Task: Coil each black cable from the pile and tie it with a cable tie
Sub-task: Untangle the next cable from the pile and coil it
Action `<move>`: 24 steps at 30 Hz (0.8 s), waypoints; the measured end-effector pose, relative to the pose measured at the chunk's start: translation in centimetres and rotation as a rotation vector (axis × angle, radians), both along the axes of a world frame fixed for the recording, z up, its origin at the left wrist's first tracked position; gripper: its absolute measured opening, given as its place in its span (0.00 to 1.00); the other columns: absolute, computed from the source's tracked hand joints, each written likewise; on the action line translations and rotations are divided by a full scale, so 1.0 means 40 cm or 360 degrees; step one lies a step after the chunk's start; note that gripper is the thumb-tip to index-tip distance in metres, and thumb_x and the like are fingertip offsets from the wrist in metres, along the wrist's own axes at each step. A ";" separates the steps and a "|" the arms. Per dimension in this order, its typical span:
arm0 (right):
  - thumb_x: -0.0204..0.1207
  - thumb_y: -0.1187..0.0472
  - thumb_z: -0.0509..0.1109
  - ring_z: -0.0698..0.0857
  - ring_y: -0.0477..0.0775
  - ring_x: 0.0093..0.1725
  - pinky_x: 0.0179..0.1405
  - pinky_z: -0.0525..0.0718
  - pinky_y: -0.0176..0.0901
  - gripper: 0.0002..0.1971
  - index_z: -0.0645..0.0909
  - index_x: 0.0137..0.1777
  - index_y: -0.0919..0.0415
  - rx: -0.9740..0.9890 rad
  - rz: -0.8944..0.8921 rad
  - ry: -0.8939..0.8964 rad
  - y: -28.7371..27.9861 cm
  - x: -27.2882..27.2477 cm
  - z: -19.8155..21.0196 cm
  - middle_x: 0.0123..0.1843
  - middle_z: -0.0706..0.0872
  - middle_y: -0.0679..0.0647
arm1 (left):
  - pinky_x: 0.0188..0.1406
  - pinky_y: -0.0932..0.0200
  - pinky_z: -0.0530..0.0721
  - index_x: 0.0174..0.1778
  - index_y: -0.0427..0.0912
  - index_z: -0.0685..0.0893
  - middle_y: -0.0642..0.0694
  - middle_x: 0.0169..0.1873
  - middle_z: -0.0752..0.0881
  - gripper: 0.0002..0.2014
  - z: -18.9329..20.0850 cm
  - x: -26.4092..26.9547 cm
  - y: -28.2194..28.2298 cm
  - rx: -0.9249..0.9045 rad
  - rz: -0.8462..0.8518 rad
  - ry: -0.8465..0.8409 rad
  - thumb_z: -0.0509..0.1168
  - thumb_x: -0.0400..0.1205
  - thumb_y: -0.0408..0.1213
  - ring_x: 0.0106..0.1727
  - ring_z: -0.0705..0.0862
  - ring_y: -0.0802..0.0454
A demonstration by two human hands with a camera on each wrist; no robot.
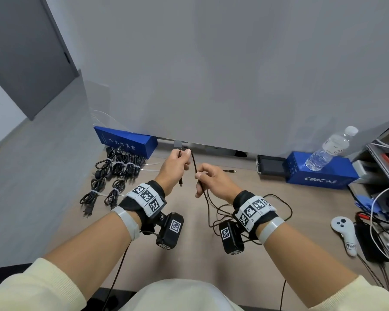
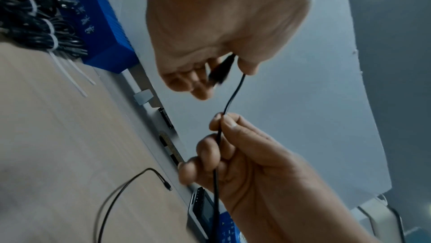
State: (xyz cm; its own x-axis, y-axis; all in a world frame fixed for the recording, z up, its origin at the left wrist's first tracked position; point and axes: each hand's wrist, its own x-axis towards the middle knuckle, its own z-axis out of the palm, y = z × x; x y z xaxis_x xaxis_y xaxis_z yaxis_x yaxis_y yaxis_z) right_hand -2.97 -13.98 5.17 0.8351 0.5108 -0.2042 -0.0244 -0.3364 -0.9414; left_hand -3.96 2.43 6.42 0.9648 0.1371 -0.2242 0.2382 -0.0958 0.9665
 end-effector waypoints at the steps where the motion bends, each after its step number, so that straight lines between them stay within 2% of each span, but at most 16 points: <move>1: 0.87 0.64 0.61 0.88 0.63 0.32 0.44 0.85 0.52 0.07 0.73 0.45 0.60 -0.0034 0.0002 -0.0008 0.006 -0.002 -0.001 0.29 0.85 0.60 | 0.47 0.53 0.78 0.58 0.42 0.80 0.46 0.53 0.87 0.16 0.000 -0.003 -0.002 -0.0018 0.0005 0.0034 0.55 0.90 0.51 0.56 0.86 0.48; 2: 0.86 0.63 0.62 0.87 0.61 0.30 0.42 0.84 0.50 0.07 0.74 0.45 0.59 -0.0079 0.0008 -0.0025 0.010 -0.005 0.001 0.28 0.84 0.58 | 0.51 0.52 0.80 0.60 0.42 0.81 0.45 0.56 0.88 0.18 0.003 -0.006 -0.003 -0.0075 -0.0030 0.0033 0.53 0.91 0.51 0.60 0.86 0.47; 3: 0.86 0.63 0.62 0.87 0.59 0.29 0.41 0.83 0.48 0.07 0.75 0.44 0.58 -0.0121 0.0022 -0.0037 0.014 -0.008 0.000 0.28 0.83 0.57 | 0.54 0.49 0.82 0.59 0.41 0.83 0.44 0.56 0.90 0.19 0.010 -0.011 -0.005 -0.0158 -0.0064 0.0014 0.51 0.92 0.50 0.60 0.87 0.46; 5: 0.85 0.62 0.63 0.85 0.57 0.28 0.39 0.82 0.46 0.08 0.79 0.45 0.58 -0.0165 0.0066 -0.0049 0.014 -0.019 0.003 0.28 0.82 0.54 | 0.55 0.46 0.86 0.50 0.40 0.83 0.39 0.49 0.92 0.20 0.031 -0.022 -0.007 -0.0438 -0.0038 -0.0016 0.49 0.93 0.48 0.54 0.90 0.42; 7: 0.86 0.61 0.63 0.84 0.54 0.28 0.38 0.82 0.45 0.08 0.84 0.48 0.58 -0.0196 0.0128 -0.0047 0.010 -0.029 0.002 0.28 0.82 0.51 | 0.51 0.45 0.89 0.45 0.41 0.79 0.38 0.39 0.92 0.19 0.049 -0.023 -0.009 -0.0716 0.0162 0.0010 0.49 0.93 0.47 0.45 0.92 0.40; 9: 0.86 0.61 0.63 0.82 0.51 0.28 0.39 0.82 0.42 0.10 0.87 0.54 0.56 -0.0229 0.0207 -0.0055 0.003 -0.038 0.005 0.29 0.81 0.50 | 0.38 0.51 0.88 0.42 0.43 0.76 0.44 0.28 0.85 0.18 0.048 -0.005 -0.004 -0.0996 0.0458 0.0119 0.51 0.92 0.48 0.30 0.86 0.47; 10: 0.87 0.61 0.64 0.82 0.50 0.28 0.39 0.81 0.40 0.10 0.88 0.57 0.55 -0.0249 0.0240 -0.0061 -0.001 -0.042 0.009 0.30 0.81 0.50 | 0.28 0.57 0.83 0.40 0.44 0.74 0.48 0.23 0.78 0.18 0.045 0.007 0.001 -0.1123 0.0601 0.0194 0.51 0.92 0.49 0.23 0.79 0.52; 11: 0.87 0.60 0.64 0.81 0.48 0.29 0.37 0.81 0.38 0.11 0.88 0.60 0.54 -0.0278 0.0264 -0.0065 -0.005 -0.045 0.012 0.30 0.80 0.49 | 0.19 0.62 0.73 0.39 0.45 0.73 0.51 0.20 0.72 0.19 0.041 0.019 0.008 -0.1200 0.0721 0.0253 0.52 0.92 0.50 0.18 0.71 0.55; 13: 0.86 0.59 0.66 0.80 0.46 0.29 0.34 0.78 0.35 0.11 0.88 0.63 0.51 -0.0340 0.0298 -0.0086 -0.013 -0.051 0.018 0.30 0.78 0.47 | 0.13 0.65 0.59 0.39 0.45 0.72 0.52 0.18 0.65 0.18 0.027 0.033 0.020 -0.1114 0.0888 0.0279 0.53 0.91 0.50 0.14 0.61 0.57; 14: 0.86 0.59 0.67 0.80 0.45 0.30 0.34 0.77 0.33 0.11 0.88 0.63 0.51 -0.0365 0.0316 -0.0112 -0.015 -0.053 0.021 0.30 0.78 0.46 | 0.13 0.65 0.58 0.39 0.45 0.72 0.52 0.20 0.66 0.16 0.016 0.037 0.029 -0.0942 0.0920 0.0245 0.54 0.90 0.48 0.15 0.61 0.57; 16: 0.85 0.58 0.68 0.80 0.45 0.30 0.36 0.77 0.32 0.10 0.88 0.61 0.51 -0.0391 0.0322 -0.0167 -0.018 -0.054 0.022 0.29 0.78 0.44 | 0.17 0.61 0.64 0.40 0.45 0.74 0.50 0.26 0.69 0.13 0.003 0.033 0.036 -0.0433 0.0789 0.0149 0.58 0.88 0.47 0.21 0.65 0.55; 19: 0.85 0.59 0.67 0.78 0.44 0.29 0.36 0.78 0.35 0.09 0.90 0.56 0.54 -0.0377 0.0235 -0.0217 -0.020 -0.051 0.025 0.28 0.78 0.41 | 0.29 0.57 0.70 0.45 0.44 0.78 0.48 0.34 0.75 0.16 -0.002 0.012 0.025 0.0203 0.0250 0.0126 0.60 0.87 0.54 0.32 0.71 0.52; 21: 0.85 0.59 0.68 0.77 0.43 0.28 0.36 0.78 0.37 0.07 0.89 0.51 0.53 -0.0366 0.0167 -0.0275 -0.019 -0.051 0.033 0.26 0.80 0.37 | 0.30 0.57 0.69 0.49 0.42 0.82 0.48 0.35 0.76 0.24 0.008 -0.012 0.006 0.0292 -0.0162 0.0261 0.56 0.87 0.61 0.33 0.70 0.52; 24: 0.79 0.60 0.75 0.80 0.42 0.30 0.38 0.80 0.40 0.04 0.85 0.43 0.54 -0.0323 -0.0016 -0.0390 -0.014 -0.046 0.034 0.30 0.86 0.40 | 0.25 0.60 0.64 0.34 0.46 0.78 0.48 0.28 0.75 0.34 0.021 -0.044 -0.021 0.0139 -0.0550 0.0460 0.45 0.83 0.72 0.28 0.68 0.54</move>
State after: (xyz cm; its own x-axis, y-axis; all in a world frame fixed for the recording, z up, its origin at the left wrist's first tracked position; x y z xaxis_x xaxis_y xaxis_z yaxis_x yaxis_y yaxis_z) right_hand -4.82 -14.55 6.54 0.8769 0.4716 -0.0933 0.1905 -0.5190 -0.8333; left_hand -5.73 1.57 7.25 0.8568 -0.1516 -0.4929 0.4367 -0.2951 0.8498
